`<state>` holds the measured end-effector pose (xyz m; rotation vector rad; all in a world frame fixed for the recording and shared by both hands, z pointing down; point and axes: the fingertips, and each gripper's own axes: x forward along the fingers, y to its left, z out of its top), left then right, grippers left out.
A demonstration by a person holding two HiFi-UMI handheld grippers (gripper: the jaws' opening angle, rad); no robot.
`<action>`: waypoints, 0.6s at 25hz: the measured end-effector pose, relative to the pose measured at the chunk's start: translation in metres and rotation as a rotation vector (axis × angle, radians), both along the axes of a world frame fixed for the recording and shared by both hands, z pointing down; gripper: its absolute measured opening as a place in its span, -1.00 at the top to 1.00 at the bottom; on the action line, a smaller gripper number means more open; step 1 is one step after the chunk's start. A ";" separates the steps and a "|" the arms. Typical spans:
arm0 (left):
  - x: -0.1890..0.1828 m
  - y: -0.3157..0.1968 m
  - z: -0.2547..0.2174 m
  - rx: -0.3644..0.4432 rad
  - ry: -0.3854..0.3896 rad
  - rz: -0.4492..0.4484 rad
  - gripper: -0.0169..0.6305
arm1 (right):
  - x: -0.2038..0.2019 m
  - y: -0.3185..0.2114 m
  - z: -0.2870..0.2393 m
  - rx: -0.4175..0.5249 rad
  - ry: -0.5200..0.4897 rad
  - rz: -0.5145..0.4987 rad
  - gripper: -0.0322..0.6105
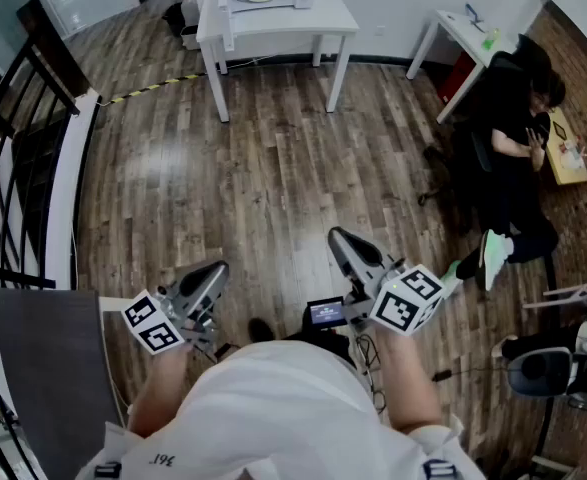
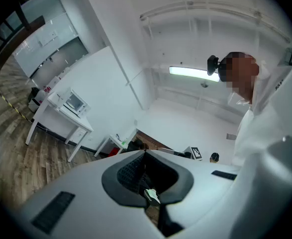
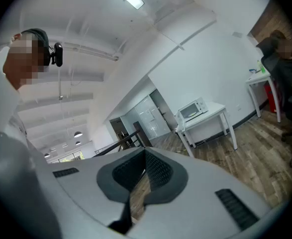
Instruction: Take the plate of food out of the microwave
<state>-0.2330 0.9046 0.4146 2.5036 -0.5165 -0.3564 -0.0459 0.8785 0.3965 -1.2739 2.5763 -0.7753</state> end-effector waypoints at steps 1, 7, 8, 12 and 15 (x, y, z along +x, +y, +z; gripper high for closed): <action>0.004 0.002 0.000 -0.002 -0.001 0.002 0.93 | 0.002 0.001 0.001 -0.001 0.007 0.000 0.93; 0.021 0.007 0.000 -0.008 -0.012 0.008 0.93 | 0.015 0.006 0.007 0.000 0.037 0.008 0.93; 0.023 0.006 -0.001 -0.005 -0.014 0.008 0.93 | 0.018 0.004 0.007 0.004 0.038 0.011 0.93; 0.037 0.004 -0.001 -0.016 -0.021 0.022 0.93 | 0.029 0.001 0.005 0.008 0.057 0.024 0.93; 0.043 0.005 0.002 -0.038 -0.024 0.033 0.93 | 0.033 0.000 0.008 -0.005 0.075 0.032 0.93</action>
